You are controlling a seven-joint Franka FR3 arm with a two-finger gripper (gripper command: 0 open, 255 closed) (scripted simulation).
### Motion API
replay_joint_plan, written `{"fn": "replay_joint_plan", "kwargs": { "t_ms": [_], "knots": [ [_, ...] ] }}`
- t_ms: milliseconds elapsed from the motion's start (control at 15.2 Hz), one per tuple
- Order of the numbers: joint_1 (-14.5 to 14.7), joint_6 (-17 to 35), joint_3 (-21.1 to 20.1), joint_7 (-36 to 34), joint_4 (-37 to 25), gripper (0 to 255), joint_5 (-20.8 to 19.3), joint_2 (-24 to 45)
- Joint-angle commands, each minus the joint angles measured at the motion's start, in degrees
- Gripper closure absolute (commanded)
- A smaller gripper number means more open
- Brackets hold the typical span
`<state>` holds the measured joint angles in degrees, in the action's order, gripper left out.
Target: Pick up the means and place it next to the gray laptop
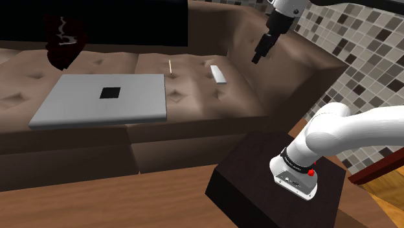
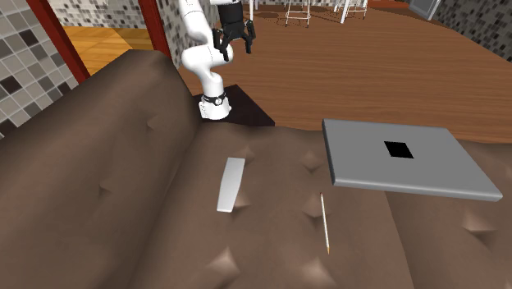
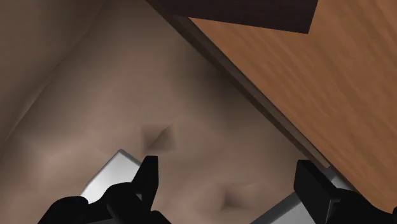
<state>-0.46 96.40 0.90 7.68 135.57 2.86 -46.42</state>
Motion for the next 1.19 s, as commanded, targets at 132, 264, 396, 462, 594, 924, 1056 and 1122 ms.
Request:
{"fn": "replay_joint_plan", "kwargs": {
  "t_ms": [132, 264, 396, 462, 594, 924, 1056, 1122],
  "knots": [
    [-0.88, 3.07, -0.3, -1.79, -0.43, 0, -0.04, 3.93],
    [-1.76, 5.96, -0.53, -3.58, -1.15, 0, -0.12, 7.99],
    [-2.62, 8.67, -0.7, -5.37, -2.13, 0, -0.26, 12.13],
    [-3.05, 9.94, -0.76, -6.27, -2.73, 0, -0.35, 14.22],
    [-3.86, 12.33, -0.81, -8.08, -4.1, 0, -0.56, 18.44],
    [-5.82, 17.3, -0.64, -12.55, -8.58, 0, -1.19, 29.08],
    [-6.53, 18.88, -0.41, -14.3, -10.76, 0, -1.46, 33.32],
    [-6.86, 19.58, -0.26, -15.17, -11.92, 0, -1.59, 35.43]
  ]
}}
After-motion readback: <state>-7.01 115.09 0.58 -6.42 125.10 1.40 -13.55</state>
